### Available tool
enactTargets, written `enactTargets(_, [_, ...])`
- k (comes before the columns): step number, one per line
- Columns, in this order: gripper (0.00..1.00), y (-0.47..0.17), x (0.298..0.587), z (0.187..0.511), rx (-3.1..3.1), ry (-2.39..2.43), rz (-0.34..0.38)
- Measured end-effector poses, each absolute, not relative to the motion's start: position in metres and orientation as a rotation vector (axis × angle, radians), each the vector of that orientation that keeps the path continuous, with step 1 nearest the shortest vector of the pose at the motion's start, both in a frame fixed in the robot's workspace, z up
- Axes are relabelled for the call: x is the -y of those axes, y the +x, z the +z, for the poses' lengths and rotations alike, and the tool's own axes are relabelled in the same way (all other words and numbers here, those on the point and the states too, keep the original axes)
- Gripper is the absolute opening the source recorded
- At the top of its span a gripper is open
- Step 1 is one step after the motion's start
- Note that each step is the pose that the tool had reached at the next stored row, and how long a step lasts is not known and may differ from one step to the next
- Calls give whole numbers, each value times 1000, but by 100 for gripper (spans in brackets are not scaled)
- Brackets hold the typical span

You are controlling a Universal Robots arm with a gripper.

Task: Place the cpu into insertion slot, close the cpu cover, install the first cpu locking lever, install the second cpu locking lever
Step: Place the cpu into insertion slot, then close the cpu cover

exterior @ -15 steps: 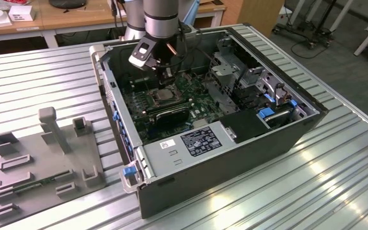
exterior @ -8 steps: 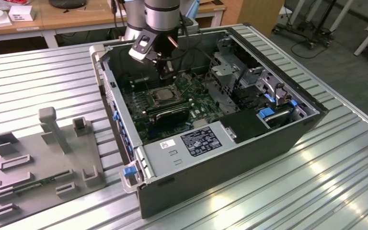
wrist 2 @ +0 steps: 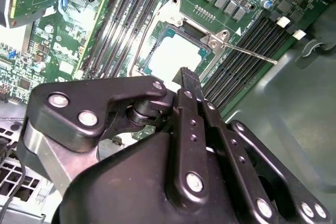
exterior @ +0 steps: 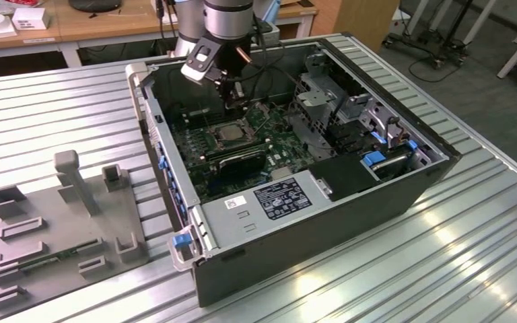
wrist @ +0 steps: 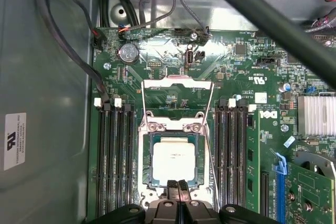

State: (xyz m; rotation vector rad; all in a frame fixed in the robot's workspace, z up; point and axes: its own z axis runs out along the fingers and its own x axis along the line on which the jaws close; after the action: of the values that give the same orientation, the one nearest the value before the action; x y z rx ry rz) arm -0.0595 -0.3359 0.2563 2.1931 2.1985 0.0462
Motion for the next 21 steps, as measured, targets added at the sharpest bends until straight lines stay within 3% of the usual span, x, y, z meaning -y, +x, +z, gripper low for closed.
enactTargets(21, [10, -54, 336, 263, -2198, 2193, 46])
